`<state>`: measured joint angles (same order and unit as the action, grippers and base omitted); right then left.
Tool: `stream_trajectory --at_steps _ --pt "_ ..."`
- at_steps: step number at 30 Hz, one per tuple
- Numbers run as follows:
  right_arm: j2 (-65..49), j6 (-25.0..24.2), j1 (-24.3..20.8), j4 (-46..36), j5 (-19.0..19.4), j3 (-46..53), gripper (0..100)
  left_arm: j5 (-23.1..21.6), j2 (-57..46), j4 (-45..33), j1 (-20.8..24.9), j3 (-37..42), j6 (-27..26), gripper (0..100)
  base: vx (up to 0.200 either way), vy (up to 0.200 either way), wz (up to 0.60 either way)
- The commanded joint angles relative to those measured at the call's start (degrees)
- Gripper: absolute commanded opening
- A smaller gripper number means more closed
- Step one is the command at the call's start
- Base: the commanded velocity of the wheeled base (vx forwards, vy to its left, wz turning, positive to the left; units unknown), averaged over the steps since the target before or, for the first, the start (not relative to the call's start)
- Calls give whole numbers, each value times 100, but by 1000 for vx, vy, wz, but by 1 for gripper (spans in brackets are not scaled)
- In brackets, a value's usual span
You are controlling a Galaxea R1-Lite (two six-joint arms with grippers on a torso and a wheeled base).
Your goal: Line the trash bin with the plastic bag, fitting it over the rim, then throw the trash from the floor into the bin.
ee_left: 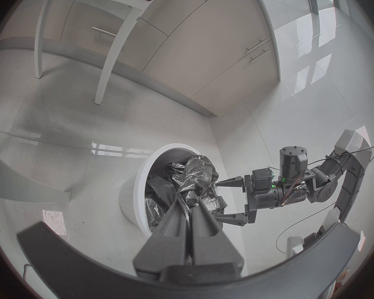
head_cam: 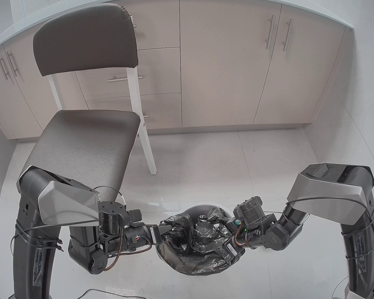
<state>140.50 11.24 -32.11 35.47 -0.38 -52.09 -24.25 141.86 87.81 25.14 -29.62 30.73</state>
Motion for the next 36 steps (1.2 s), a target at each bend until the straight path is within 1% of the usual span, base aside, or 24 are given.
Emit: stream_trajectory --at_steps 1,3,14,20,26,36 --pt "74 -25 29 -506 3 -328 100 -1 26 8 0 0 -6 0 0 0 0" --pt "57 -60 56 -796 11 -425 100 8 35 -1 0 0 -6 0 0 0 0" --pt "92 -52 65 -937 3 -592 100 8 35 8 0 0 -6 0 0 0 0" --pt "127 -52 56 -1508 -6 -970 100 8 35 8 0 0 -6 0 0 0 0" --pt "127 -52 38 -1526 -24 -987 100 210 78 8 26 -35 -6 0 0 0 0" --pt "145 -52 12 -1535 -33 -996 100 219 61 8 26 -35 3 0 0 0 0"
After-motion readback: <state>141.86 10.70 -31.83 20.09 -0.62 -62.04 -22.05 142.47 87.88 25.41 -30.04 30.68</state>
